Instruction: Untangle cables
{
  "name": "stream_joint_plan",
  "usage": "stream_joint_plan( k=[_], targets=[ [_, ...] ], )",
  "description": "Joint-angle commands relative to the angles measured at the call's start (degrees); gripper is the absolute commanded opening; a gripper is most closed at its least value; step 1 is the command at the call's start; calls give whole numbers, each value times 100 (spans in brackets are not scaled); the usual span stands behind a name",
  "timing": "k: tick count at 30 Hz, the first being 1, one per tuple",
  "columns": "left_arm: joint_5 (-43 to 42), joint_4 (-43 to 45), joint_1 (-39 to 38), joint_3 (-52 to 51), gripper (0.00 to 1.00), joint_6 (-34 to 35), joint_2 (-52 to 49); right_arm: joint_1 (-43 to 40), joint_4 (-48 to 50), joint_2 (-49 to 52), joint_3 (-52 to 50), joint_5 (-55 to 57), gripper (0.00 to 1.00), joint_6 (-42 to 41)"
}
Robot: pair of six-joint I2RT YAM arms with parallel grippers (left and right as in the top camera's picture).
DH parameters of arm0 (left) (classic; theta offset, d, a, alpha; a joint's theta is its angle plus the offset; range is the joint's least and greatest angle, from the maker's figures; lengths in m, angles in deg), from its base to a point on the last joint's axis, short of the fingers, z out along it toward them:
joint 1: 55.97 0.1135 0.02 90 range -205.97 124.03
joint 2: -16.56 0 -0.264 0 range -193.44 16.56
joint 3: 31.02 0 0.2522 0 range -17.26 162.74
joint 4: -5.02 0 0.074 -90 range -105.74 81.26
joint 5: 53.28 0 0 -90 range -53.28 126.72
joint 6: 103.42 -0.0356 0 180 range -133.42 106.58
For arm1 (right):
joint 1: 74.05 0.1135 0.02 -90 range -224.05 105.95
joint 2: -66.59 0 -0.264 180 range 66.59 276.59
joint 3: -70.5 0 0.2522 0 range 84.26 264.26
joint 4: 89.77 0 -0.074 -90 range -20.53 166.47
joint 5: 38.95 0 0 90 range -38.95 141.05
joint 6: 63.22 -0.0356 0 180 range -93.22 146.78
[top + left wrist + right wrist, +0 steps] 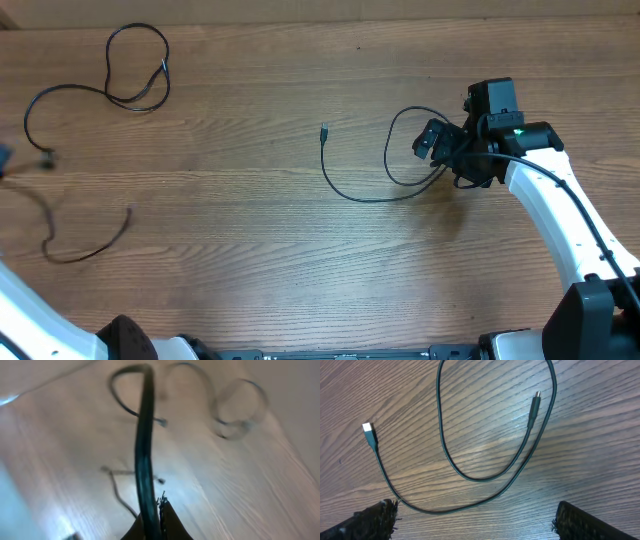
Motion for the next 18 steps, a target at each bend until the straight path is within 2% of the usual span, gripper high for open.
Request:
stream_joint_plan(
  k=[1,4,8,14,18],
  targets=[
    [236,-11,743,-479,4,656,170,22,35,-9,-26,76,100,7],
    [-20,-11,1283,-1023,4,990,170,22,35,-9,-26,76,100,9],
    [-341,118,1563,-1650,4,1290,168,20,35,-9,-26,76,100,7],
    [225,951,1558,-2568,4,1248,157,22,33,-9,-26,76,100,7],
    [-4,1770,1558,-3261,4,968,153,22,33,-9,-24,76,100,7]
  ],
)
